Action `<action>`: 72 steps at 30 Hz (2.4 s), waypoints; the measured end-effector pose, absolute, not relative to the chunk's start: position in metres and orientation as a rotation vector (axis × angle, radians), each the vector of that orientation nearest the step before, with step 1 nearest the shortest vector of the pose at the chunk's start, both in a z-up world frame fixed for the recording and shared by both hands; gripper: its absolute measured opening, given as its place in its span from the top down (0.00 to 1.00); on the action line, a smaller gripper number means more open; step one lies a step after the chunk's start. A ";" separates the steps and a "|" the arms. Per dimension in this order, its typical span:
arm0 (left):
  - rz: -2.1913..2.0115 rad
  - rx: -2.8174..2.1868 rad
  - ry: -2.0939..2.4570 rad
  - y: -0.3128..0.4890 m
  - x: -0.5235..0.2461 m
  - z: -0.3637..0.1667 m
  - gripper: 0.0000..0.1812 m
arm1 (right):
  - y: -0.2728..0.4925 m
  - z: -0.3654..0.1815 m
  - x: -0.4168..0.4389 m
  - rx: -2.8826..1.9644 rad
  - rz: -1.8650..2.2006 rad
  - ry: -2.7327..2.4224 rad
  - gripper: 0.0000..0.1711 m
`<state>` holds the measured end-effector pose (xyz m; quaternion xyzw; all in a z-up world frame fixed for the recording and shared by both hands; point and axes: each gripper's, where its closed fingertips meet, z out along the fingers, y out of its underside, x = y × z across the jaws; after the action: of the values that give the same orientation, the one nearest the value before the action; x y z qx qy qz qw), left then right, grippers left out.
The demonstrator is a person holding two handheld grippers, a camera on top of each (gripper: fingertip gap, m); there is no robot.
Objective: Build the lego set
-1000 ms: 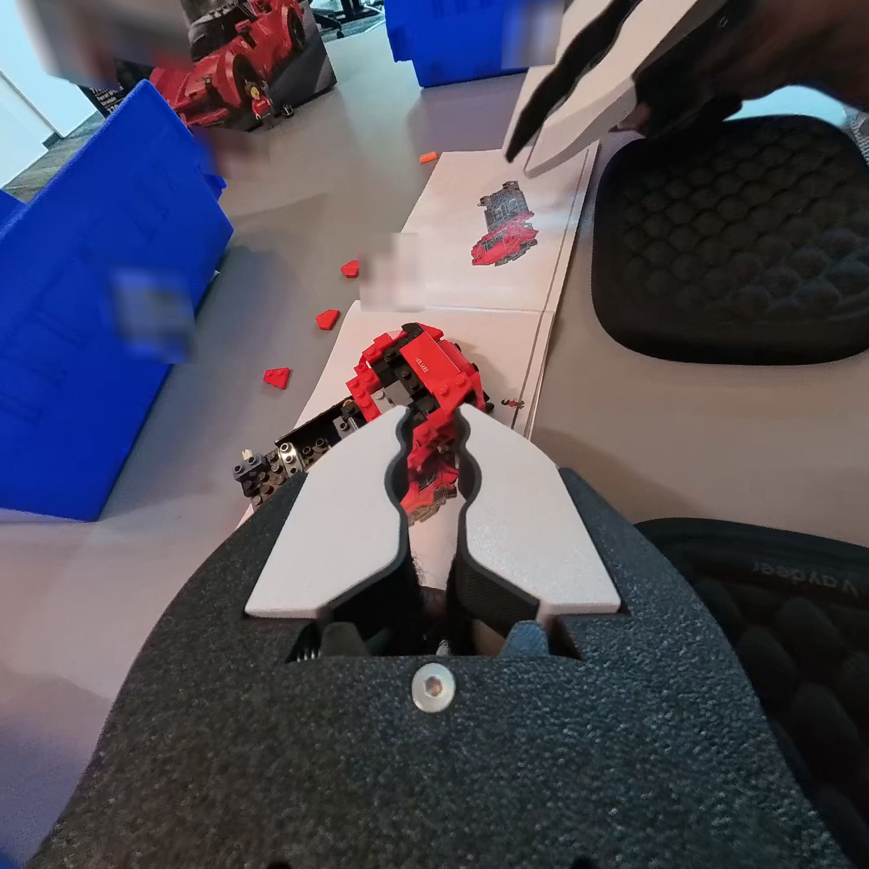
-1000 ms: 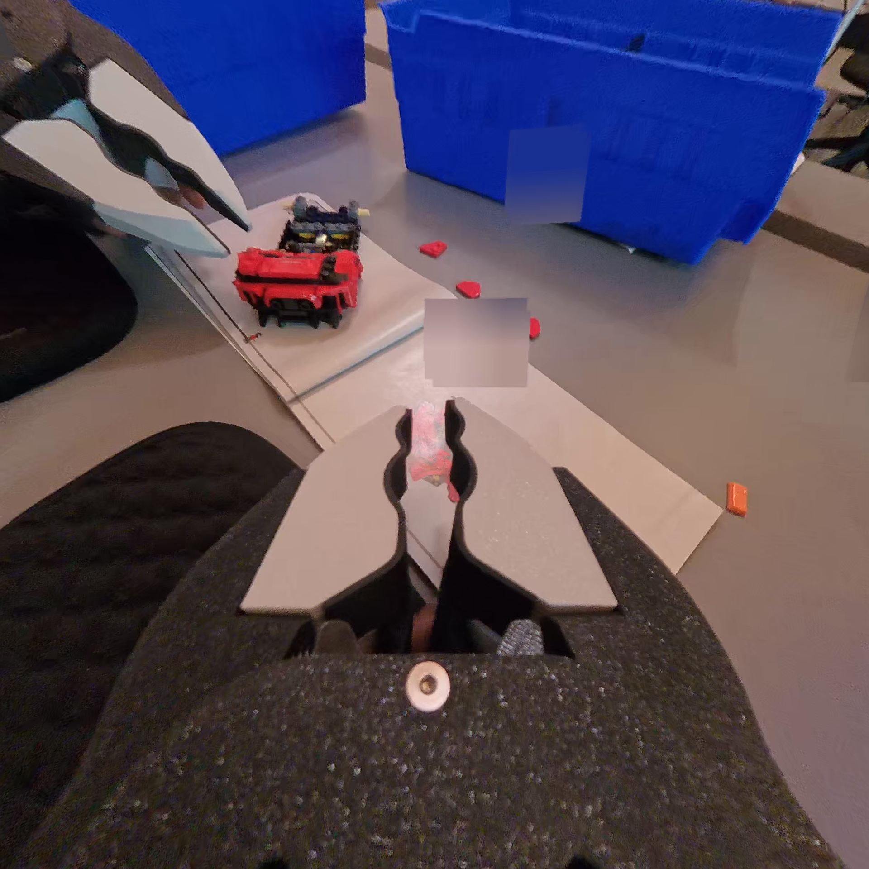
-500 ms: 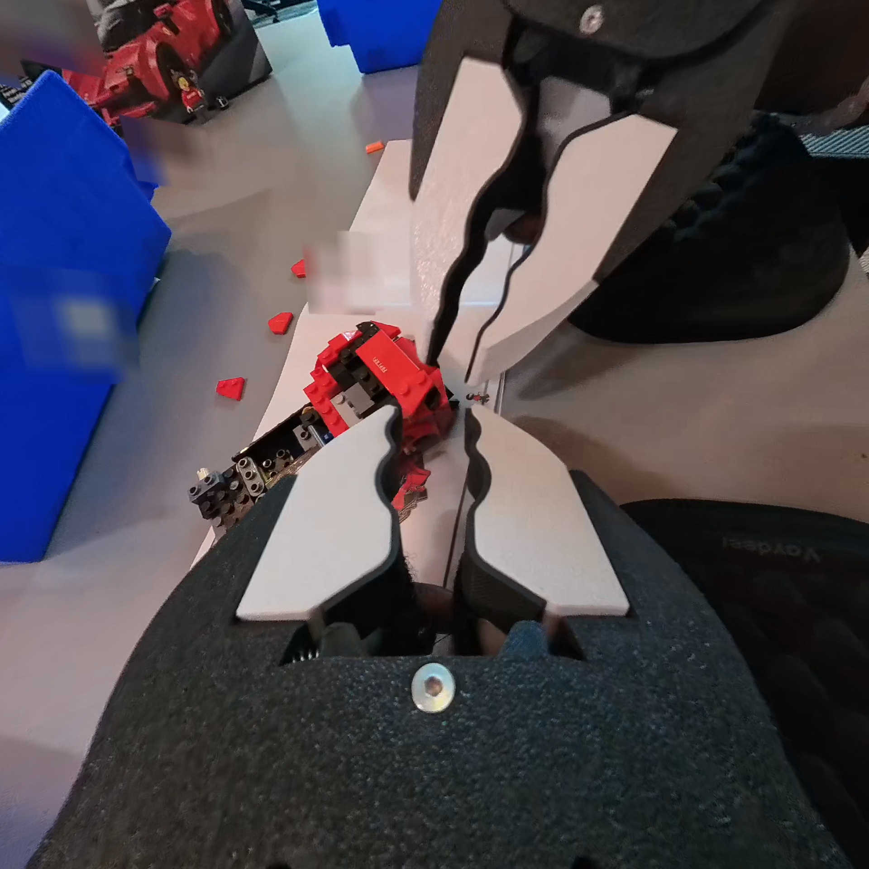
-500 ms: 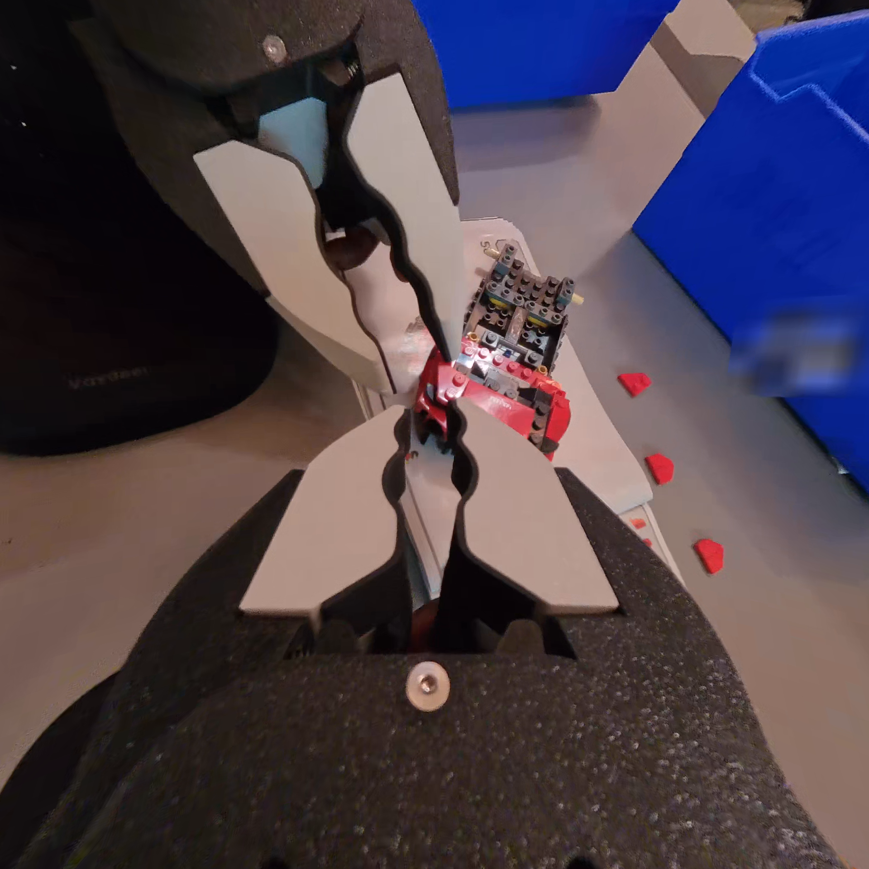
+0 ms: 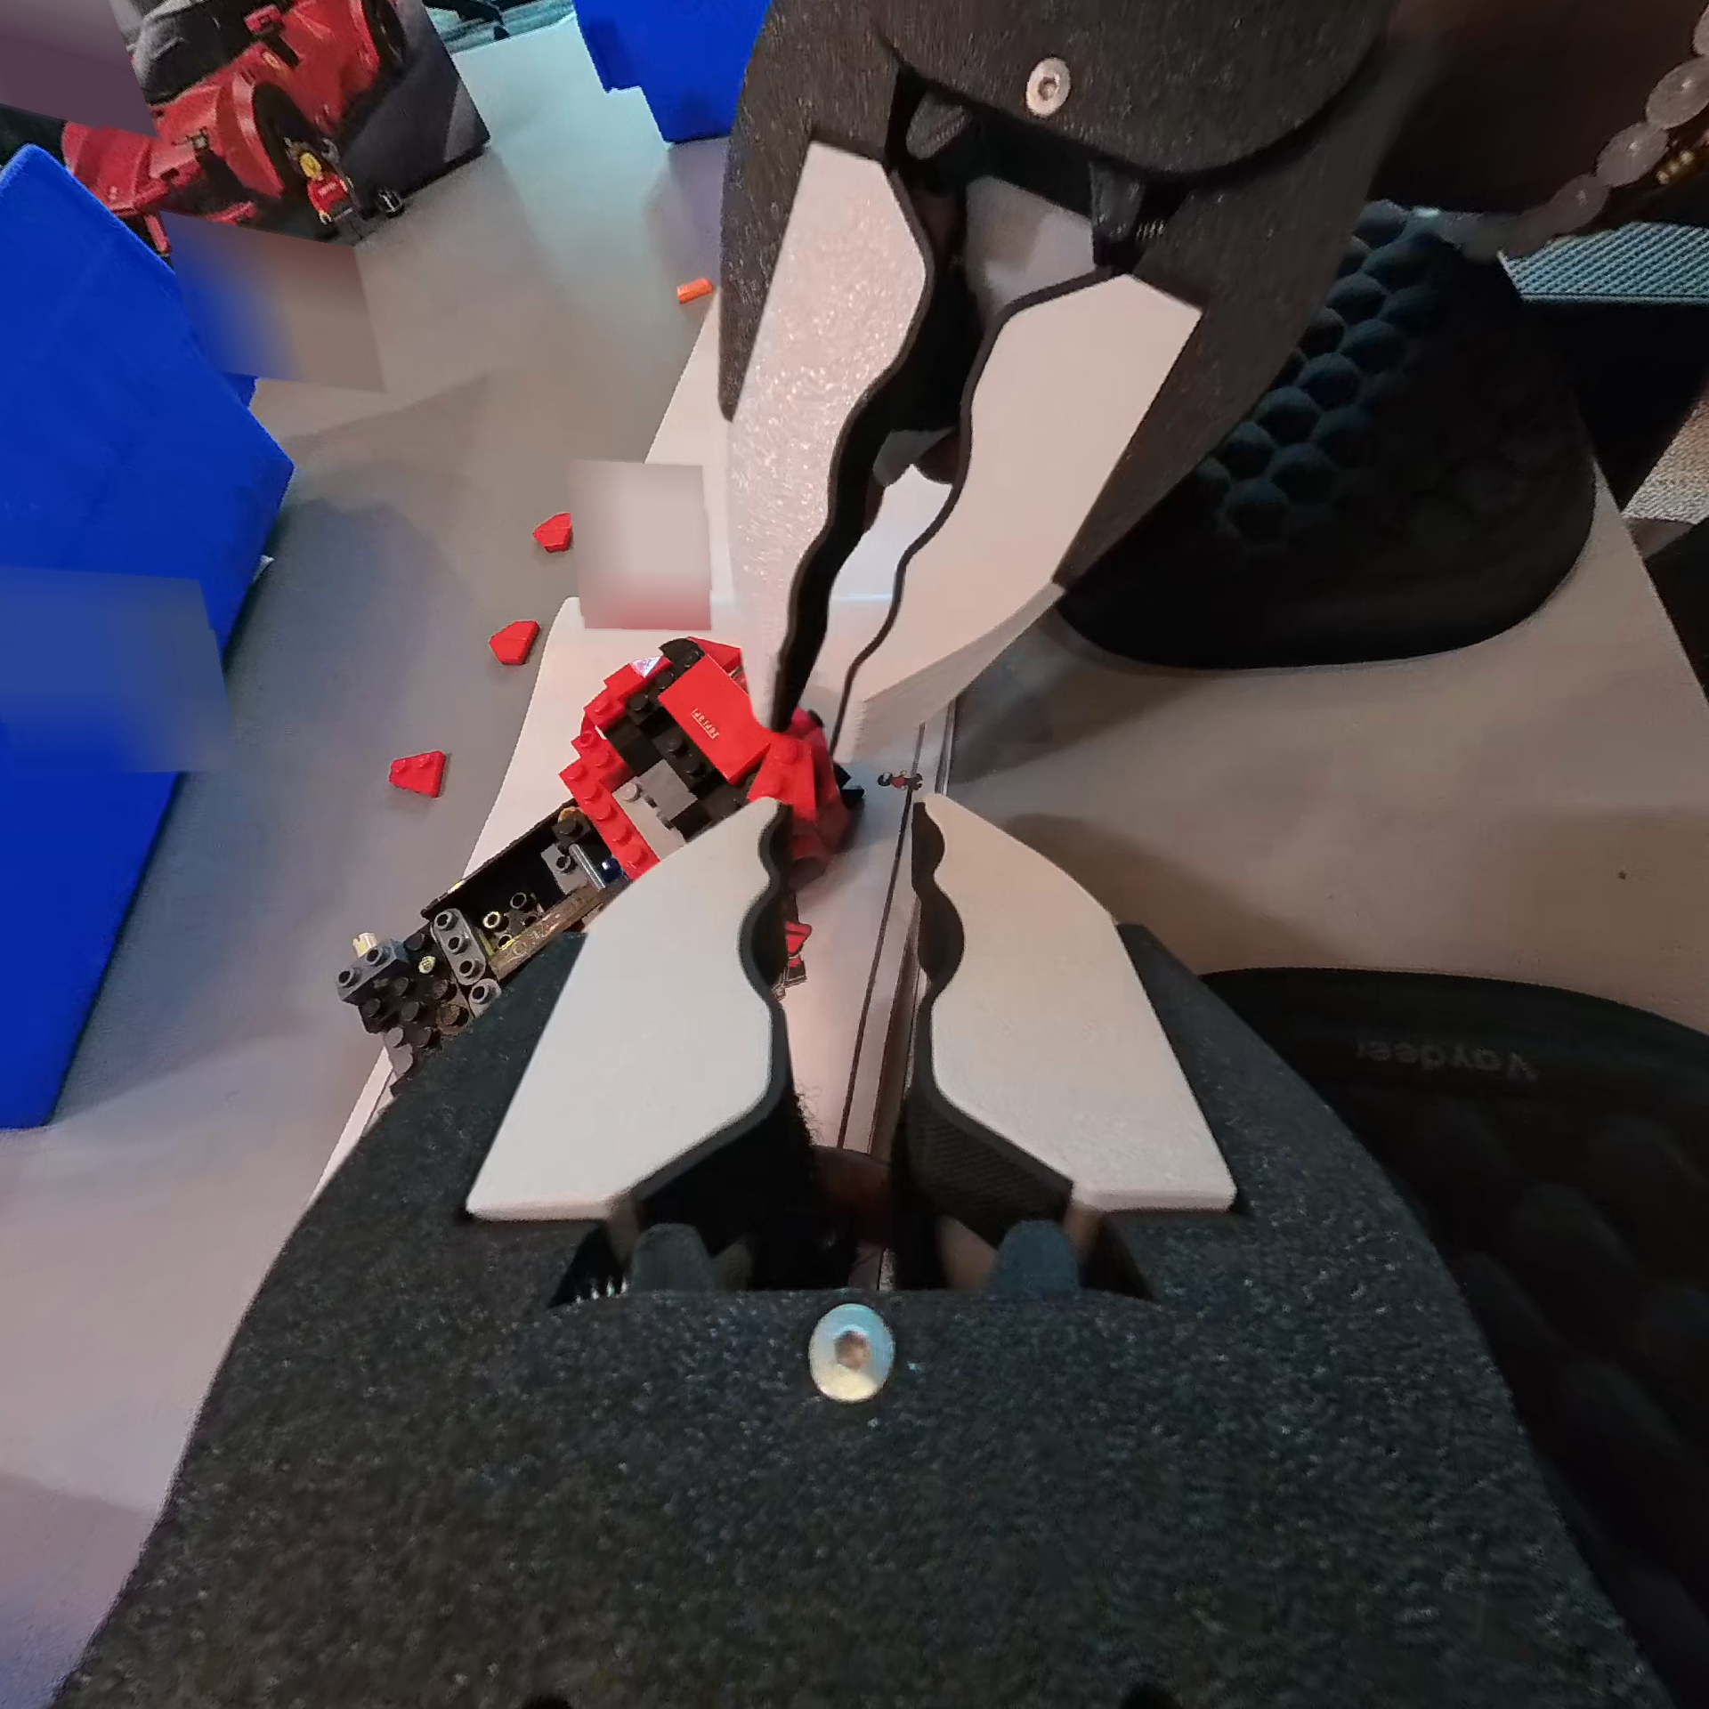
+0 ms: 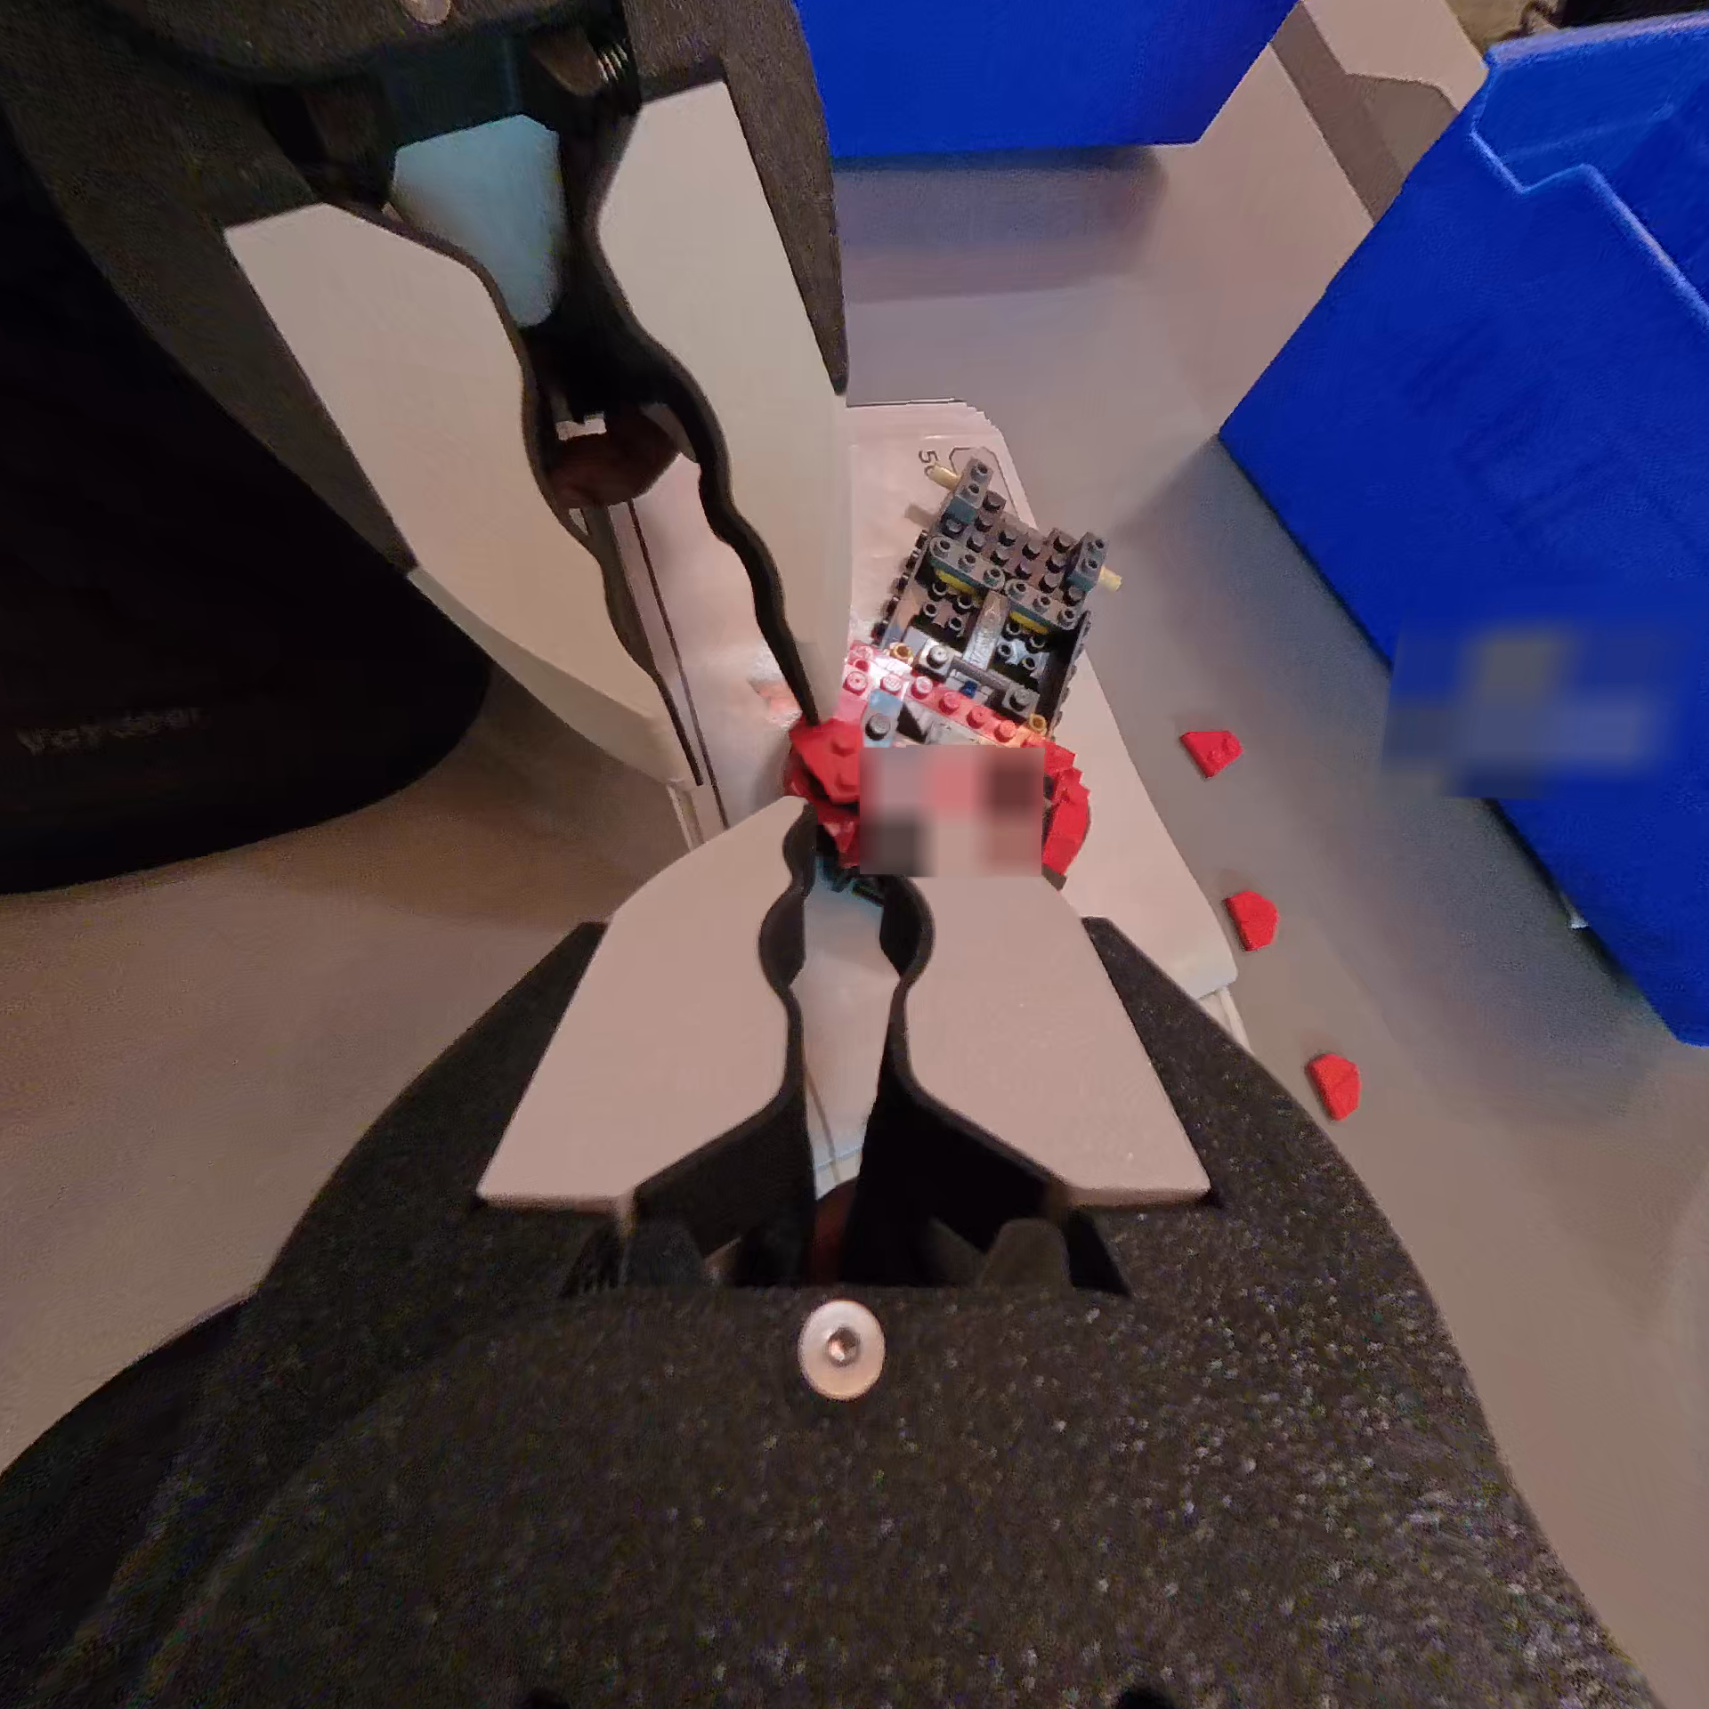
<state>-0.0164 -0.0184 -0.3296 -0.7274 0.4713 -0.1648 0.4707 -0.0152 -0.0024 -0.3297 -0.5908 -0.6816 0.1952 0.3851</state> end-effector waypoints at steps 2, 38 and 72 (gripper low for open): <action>-0.410 -1.785 1.158 -0.019 -0.016 -0.330 0.87 | -0.001 -0.329 -0.016 -1.490 0.470 -1.751 0.94; -0.452 -1.828 1.184 -0.028 -0.014 -0.336 0.87 | 0.005 -0.324 -0.013 -1.444 0.427 -1.790 0.98; -0.432 -1.770 1.200 -0.025 -0.006 -0.332 0.87 | -0.004 -0.325 -0.006 -1.493 0.542 -1.859 0.97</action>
<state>-0.0064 -0.0246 -0.3323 -0.7196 0.4880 -0.1758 0.4617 -0.0058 -0.0043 -0.3250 -0.5740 -0.7146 0.2084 0.3413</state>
